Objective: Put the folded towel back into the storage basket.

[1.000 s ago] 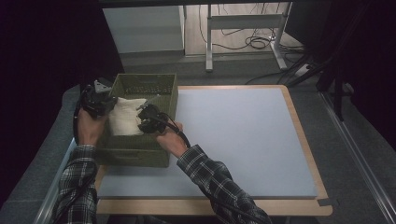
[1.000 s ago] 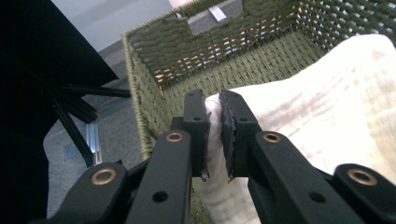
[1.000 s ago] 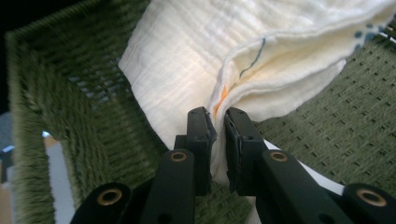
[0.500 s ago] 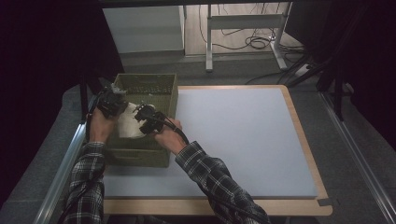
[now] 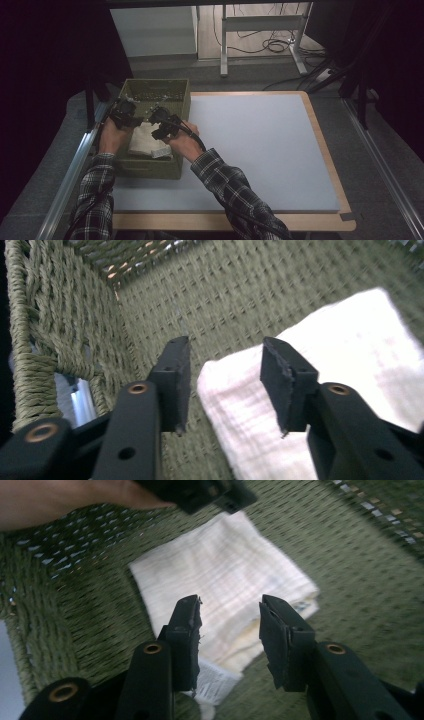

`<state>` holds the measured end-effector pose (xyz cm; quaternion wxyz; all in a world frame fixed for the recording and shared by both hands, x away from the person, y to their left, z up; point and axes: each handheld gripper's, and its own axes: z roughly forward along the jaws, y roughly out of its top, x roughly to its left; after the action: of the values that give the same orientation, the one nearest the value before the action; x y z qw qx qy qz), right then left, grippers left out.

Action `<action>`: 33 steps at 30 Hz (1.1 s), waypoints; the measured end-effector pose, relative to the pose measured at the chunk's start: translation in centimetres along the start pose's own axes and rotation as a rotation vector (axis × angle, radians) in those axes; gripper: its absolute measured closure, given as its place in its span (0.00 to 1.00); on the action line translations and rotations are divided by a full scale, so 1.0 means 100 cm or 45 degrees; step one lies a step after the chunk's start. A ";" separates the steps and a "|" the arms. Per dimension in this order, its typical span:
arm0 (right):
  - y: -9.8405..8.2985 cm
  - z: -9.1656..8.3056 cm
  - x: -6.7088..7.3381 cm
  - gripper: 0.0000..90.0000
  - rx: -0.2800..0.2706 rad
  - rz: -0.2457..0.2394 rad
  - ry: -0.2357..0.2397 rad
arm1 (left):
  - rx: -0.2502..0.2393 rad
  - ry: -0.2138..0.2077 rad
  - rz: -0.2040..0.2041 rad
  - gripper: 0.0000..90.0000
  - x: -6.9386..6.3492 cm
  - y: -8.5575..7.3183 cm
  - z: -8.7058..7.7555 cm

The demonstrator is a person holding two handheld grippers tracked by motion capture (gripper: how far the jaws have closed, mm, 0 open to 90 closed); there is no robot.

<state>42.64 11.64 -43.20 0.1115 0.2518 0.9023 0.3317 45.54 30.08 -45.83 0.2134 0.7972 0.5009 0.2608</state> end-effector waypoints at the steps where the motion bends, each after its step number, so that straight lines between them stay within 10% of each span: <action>1: -0.001 -0.003 -0.002 0.65 -0.012 0.006 -0.002 | -0.009 0.001 -0.007 0.55 0.000 0.000 -0.001; 33: -0.073 -0.074 -0.039 0.20 -0.270 -0.023 0.053 | -0.240 -0.236 -0.176 0.05 -0.046 0.007 -0.038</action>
<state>40.43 0.81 -42.19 0.1219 0.2235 0.8665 0.4293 41.94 25.87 -43.39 0.3501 0.7578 0.5062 0.2166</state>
